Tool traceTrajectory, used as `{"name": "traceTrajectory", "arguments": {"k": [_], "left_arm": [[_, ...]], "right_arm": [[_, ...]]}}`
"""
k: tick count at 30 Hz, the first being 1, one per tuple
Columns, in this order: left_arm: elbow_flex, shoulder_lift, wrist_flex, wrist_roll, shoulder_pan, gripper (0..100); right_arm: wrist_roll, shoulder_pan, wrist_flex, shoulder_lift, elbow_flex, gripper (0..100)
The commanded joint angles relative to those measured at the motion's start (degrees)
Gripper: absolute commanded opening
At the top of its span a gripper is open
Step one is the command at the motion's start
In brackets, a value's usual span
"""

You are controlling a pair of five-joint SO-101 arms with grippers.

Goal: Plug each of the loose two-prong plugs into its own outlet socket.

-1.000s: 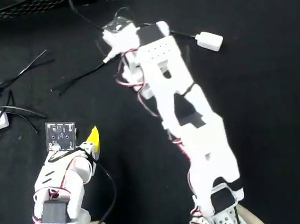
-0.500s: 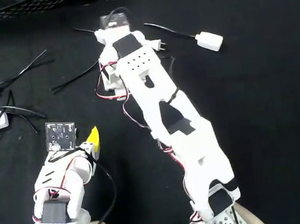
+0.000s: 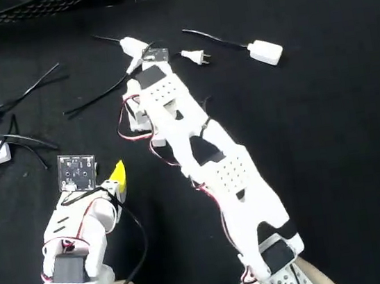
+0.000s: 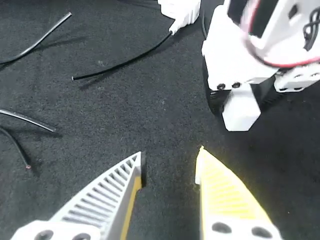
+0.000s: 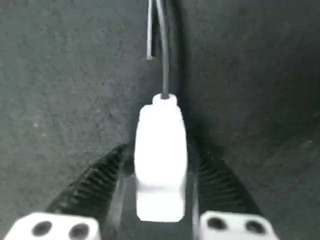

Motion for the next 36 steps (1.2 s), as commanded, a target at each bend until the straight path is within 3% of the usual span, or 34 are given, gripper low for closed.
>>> {"name": "traceTrajectory", "arguments": {"k": [1, 9, 15, 28, 33, 36], "left_arm": [[0.8, 0.0, 0.2, 0.4, 0.2, 19], [0.8, 0.0, 0.2, 0.4, 0.2, 19], [0.8, 0.0, 0.2, 0.4, 0.2, 19], [0.8, 0.0, 0.2, 0.4, 0.2, 19], [0.8, 0.0, 0.2, 0.4, 0.2, 19], [0.8, 0.0, 0.2, 0.4, 0.2, 19]], "right_arm": [[-0.4, -0.3, 1.9, 0.1, -2.2, 17.7], [0.1, -0.4, 4.9, -0.1, -10.2, 17.7], [7.6, -0.2, 9.5, 0.0, -18.3, 17.7], [9.4, 2.1, 9.4, 0.1, -10.5, 17.7], [9.5, 6.9, 9.5, 0.0, -10.3, 17.7], [13.5, 9.7, 9.6, 0.0, -10.2, 17.7]]}}
